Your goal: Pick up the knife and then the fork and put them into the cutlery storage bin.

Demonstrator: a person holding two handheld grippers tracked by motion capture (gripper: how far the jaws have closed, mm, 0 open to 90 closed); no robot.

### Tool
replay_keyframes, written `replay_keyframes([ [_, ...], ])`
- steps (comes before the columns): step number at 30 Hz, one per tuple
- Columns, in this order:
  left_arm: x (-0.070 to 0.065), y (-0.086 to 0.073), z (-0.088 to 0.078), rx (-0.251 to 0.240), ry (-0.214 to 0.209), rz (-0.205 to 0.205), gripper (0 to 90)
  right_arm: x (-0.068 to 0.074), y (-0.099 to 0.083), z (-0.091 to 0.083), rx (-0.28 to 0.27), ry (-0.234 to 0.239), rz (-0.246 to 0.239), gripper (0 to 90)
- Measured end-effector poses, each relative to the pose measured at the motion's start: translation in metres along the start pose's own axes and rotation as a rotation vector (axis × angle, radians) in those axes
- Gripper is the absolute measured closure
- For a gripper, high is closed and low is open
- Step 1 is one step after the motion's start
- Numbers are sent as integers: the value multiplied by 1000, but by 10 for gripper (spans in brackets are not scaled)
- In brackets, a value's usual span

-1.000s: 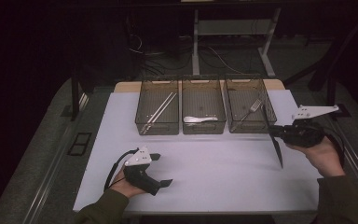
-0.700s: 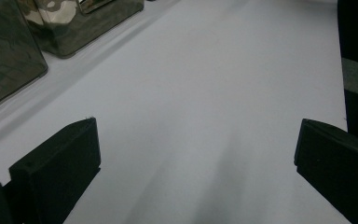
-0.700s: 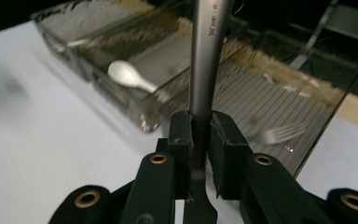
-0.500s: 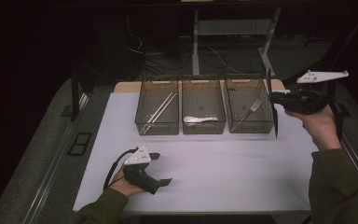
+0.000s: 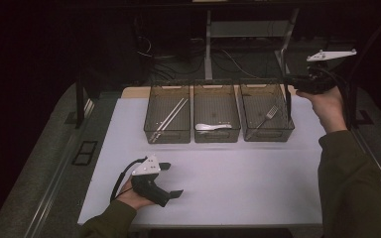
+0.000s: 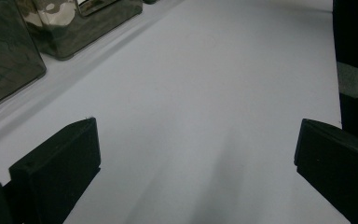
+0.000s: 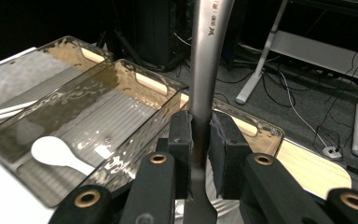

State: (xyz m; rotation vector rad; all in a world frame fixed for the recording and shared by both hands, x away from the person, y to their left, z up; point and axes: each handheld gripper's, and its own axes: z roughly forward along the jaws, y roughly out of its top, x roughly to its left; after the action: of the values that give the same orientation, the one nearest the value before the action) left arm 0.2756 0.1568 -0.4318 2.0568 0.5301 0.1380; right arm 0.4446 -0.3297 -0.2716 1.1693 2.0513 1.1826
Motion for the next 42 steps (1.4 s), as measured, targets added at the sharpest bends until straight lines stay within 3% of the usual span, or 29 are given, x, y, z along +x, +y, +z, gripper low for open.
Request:
replay_keyframes([
  [6,-1,0,0,-2,-7,-2,0,-3,-10,26,64,-24,-6,791],
  [12,-1,0,0,-4,-8,-2,0,-4,-25,47,145,-16,-1,791],
  [22,0,0,1,-3,-14,-3,0,-9,-44,65,238,-9,12,791],
  [31,-1,0,1,-4,-14,-5,0,-9,-53,77,281,-8,16,790],
  [38,-1,0,0,-5,-15,-5,0,0,-55,95,313,-27,1,798],
  [39,-1,0,0,-6,-15,-4,0,1,-56,97,319,-22,6,847],
  [42,-1,0,0,-6,-16,-4,0,-1,-59,99,320,-19,33,799],
])
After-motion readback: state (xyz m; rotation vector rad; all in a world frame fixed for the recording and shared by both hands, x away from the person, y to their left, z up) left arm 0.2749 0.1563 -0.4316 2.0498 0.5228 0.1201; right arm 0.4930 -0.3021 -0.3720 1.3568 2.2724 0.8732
